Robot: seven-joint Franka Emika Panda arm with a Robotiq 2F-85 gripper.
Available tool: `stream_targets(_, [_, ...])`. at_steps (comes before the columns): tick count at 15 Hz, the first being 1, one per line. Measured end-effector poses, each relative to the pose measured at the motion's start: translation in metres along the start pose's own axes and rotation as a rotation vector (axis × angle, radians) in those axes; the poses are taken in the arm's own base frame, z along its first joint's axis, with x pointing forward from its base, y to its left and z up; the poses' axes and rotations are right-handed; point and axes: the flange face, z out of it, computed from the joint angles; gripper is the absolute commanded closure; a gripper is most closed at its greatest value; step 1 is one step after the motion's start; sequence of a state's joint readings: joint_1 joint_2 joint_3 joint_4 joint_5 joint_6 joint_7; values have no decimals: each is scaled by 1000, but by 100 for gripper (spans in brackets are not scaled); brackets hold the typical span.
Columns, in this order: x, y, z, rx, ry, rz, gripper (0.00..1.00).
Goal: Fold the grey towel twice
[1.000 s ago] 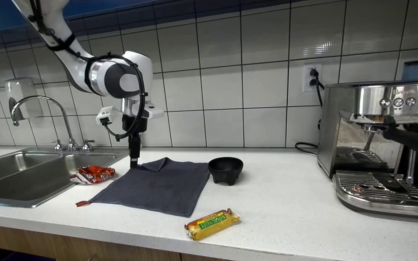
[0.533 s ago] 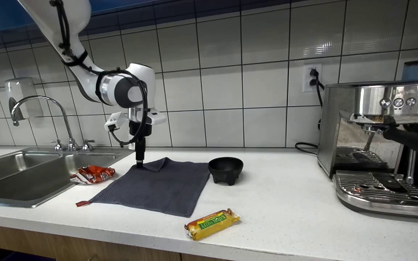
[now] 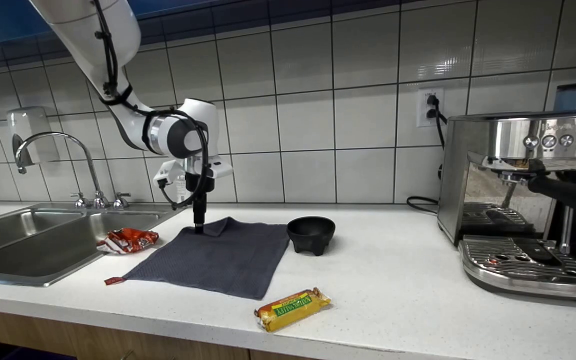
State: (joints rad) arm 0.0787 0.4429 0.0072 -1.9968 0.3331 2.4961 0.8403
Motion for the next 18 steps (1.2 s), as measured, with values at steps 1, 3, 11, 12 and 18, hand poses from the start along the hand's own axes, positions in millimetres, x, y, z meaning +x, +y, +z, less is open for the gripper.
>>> stream_targets(1, [2, -2, 2, 4, 4, 8, 0])
stream_targets(3, [5, -6, 5, 14, 13, 25, 0])
stream_targets(11, [11, -11, 8, 54, 21, 74, 0])
stream_targets(12, [11, -11, 9, 57, 21, 78, 0])
stream_targets(18, [11, -11, 15, 66, 28, 100, 0])
